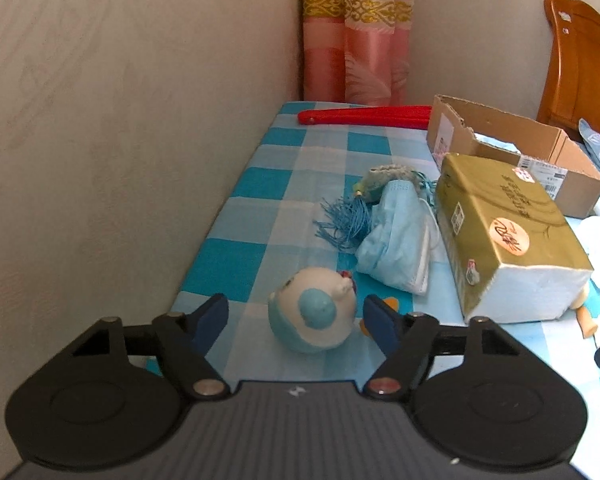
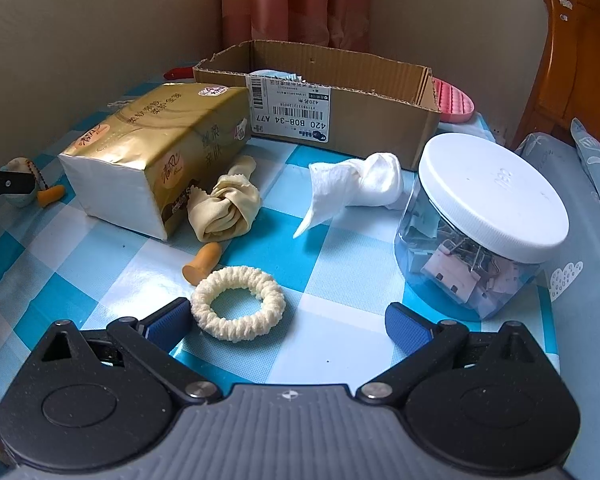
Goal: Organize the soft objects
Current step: 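Grasp the white round toy with the left tool while the right tool grasps the cream rope ring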
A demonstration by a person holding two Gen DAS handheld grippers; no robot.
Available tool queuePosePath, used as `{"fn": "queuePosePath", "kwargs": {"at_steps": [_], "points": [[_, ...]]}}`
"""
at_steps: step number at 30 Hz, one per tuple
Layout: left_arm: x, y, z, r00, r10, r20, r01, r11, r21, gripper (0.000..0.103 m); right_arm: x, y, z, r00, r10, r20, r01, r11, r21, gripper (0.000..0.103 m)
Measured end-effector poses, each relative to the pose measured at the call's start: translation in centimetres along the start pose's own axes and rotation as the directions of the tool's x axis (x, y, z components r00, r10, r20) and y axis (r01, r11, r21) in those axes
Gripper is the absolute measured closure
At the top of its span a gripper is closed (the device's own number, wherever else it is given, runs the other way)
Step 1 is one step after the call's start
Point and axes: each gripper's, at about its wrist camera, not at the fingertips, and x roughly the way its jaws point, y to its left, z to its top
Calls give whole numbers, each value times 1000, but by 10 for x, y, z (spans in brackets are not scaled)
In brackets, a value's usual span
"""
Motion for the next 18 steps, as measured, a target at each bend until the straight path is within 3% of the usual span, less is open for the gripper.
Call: {"fn": "queuePosePath", "kwargs": {"at_steps": [2, 4, 5, 9, 18], "points": [[4, 1, 1, 1000, -13, -8, 13, 1000, -11, 40, -1, -1, -1, 1000, 1, 5, -1, 1000, 0, 0], [8, 2, 2, 999, -24, -22, 24, 1000, -18, 55, -1, 0, -1, 1000, 1, 4, -1, 1000, 0, 0], [9, 2, 2, 999, -31, -29, 30, 999, -19, 56, -1, 0, 0, 1000, 2, 2, -2, 1000, -1, 0], [10, 1, 2, 999, -32, -35, 31, 999, -20, 56, -1, 3, 1, 1000, 25, 1, -25, 999, -24, 3], [9, 1, 2, 999, -36, -39, 35, 999, -27, 57, -7, 16, 7, 998, 65, 9, -64, 995, -76, 41]]}}
